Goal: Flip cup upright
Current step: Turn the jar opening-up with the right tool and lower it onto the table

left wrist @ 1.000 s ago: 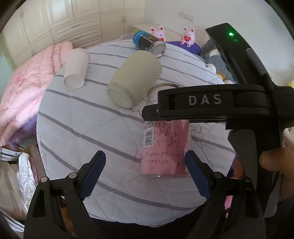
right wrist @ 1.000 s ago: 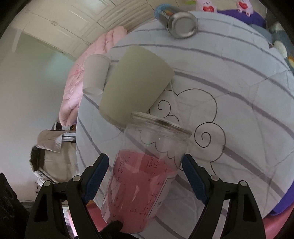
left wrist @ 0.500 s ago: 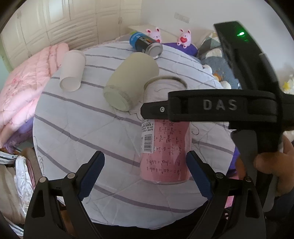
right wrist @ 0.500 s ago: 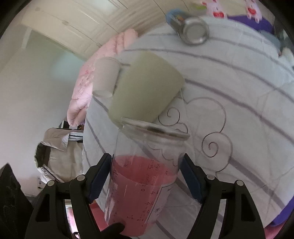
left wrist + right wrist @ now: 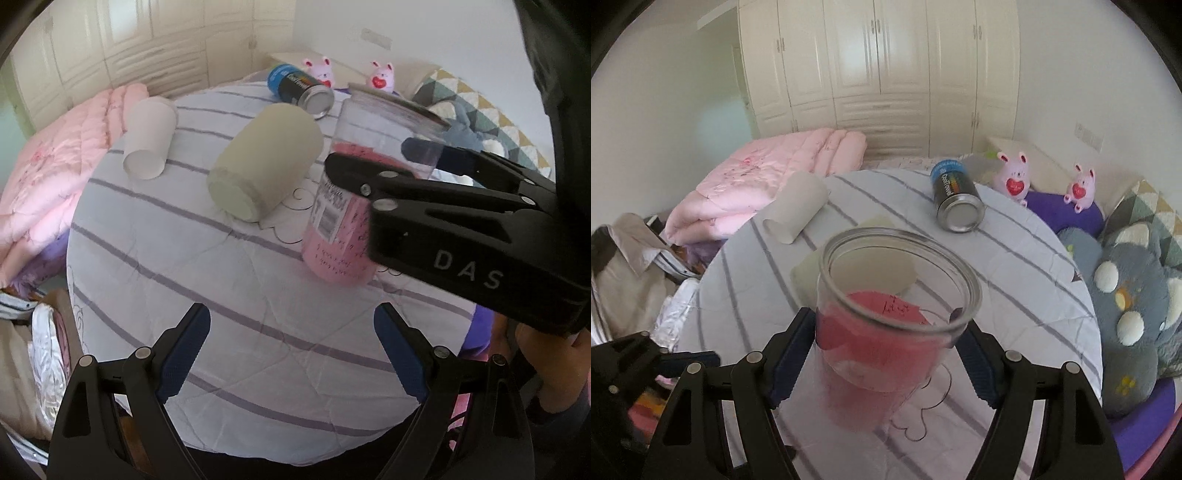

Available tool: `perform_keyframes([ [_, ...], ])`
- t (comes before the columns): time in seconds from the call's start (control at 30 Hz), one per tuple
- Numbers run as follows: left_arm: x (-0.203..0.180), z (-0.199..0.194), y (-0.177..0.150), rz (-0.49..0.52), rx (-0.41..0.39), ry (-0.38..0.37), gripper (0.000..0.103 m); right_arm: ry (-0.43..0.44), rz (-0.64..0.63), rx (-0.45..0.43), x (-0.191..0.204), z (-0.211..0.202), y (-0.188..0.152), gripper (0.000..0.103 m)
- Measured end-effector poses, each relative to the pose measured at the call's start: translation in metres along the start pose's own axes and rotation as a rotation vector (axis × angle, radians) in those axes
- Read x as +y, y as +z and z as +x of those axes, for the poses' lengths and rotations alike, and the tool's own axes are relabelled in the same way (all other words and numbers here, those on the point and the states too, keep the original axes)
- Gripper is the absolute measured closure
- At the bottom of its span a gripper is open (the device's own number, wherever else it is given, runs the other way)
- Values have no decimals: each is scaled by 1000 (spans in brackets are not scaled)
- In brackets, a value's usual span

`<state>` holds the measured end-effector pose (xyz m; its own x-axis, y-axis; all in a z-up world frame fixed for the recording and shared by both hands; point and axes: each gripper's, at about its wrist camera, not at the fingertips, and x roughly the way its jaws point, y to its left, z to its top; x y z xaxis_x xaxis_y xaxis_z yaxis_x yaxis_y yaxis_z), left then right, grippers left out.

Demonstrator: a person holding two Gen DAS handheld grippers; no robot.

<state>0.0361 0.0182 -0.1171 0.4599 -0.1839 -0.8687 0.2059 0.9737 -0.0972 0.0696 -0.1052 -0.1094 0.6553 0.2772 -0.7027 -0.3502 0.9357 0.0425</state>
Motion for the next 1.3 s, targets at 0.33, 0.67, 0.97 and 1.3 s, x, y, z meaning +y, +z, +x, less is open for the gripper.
perform_keyframes([
  [0.33, 1, 2, -1, -38, 8, 20, 11, 5, -53, -72, 0, -5, -10, 27],
  [0.67, 0, 4, -3, -46, 10, 37, 11, 39, -91, -108, -1, -11, -21, 27],
  [0.97, 0, 3, -3, -53, 9, 39, 11, 60, -97, -134, -6, -17, -25, 27],
  [1.3, 0, 1, -3, -57, 1, 38, 11, 55, -105, -124, -3, -18, -24, 24],
])
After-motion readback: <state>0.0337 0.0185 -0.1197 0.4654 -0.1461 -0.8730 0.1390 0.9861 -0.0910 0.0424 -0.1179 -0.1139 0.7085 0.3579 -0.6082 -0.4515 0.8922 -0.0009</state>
